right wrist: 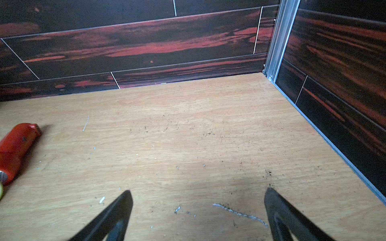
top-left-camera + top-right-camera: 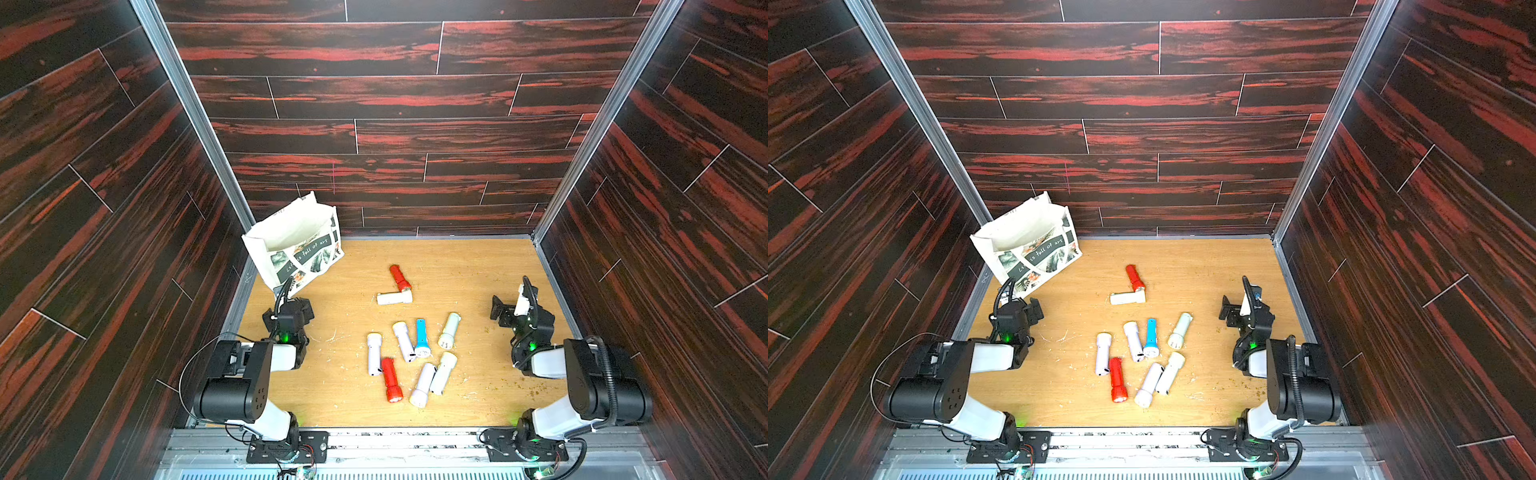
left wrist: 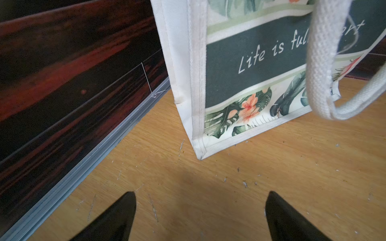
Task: Put the flashlights into the tote bags
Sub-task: Move the canvas bag to the center of the board.
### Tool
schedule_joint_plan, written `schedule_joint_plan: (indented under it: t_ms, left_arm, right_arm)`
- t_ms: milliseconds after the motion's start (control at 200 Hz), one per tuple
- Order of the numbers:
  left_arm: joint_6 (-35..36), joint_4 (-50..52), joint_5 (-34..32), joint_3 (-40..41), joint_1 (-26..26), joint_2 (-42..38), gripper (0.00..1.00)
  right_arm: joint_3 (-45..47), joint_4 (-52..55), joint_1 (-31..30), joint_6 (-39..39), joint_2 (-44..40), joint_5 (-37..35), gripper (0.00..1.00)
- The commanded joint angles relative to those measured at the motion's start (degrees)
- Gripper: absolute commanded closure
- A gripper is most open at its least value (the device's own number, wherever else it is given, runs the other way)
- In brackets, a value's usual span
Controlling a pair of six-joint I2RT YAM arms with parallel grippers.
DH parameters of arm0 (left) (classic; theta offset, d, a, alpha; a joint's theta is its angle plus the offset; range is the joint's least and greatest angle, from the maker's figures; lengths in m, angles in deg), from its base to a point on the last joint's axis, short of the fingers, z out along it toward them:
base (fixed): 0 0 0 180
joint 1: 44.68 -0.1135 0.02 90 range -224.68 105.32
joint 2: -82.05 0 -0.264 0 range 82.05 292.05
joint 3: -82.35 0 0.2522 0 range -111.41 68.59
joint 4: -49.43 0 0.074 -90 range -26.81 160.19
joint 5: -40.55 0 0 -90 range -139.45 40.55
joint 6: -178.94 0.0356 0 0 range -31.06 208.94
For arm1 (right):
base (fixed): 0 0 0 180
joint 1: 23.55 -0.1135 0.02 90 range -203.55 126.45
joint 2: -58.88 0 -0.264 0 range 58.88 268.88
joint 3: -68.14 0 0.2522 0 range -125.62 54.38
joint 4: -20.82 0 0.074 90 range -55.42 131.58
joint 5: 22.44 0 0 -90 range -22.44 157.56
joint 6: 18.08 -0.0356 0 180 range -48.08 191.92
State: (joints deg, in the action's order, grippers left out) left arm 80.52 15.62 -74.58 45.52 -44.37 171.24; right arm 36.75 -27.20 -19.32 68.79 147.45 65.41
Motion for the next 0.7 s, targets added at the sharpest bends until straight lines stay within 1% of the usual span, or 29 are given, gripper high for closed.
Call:
schedule_joint_plan:
  t_ms: [0,586,641,696]
  left_arm:
    - [-0.1,-0.8,-0.9,-0.2,0.0,-1.2,0.01]
    - [-0.1,-1.0,-0.8,0.0,-0.1,-1.4,0.01]
    - [0.4,-1.6,-1.0,0.5,-0.1,-2.0,0.01]
    - [0.7,-2.2,-0.1,1.7,0.0,-3.9,0.01]
  right_arm:
    - [-0.4,-1.7,-0.1,0.3,0.4,0.5,0.01]
    - [-0.5,-1.6,0.1,0.3,0.5,0.7,0.01]
    - [-0.2,-2.0,0.1,0.4,0.2,0.8,0.01]
    - [0.0,-1.9,0.1,1.0,-0.6,2.3,0.01]
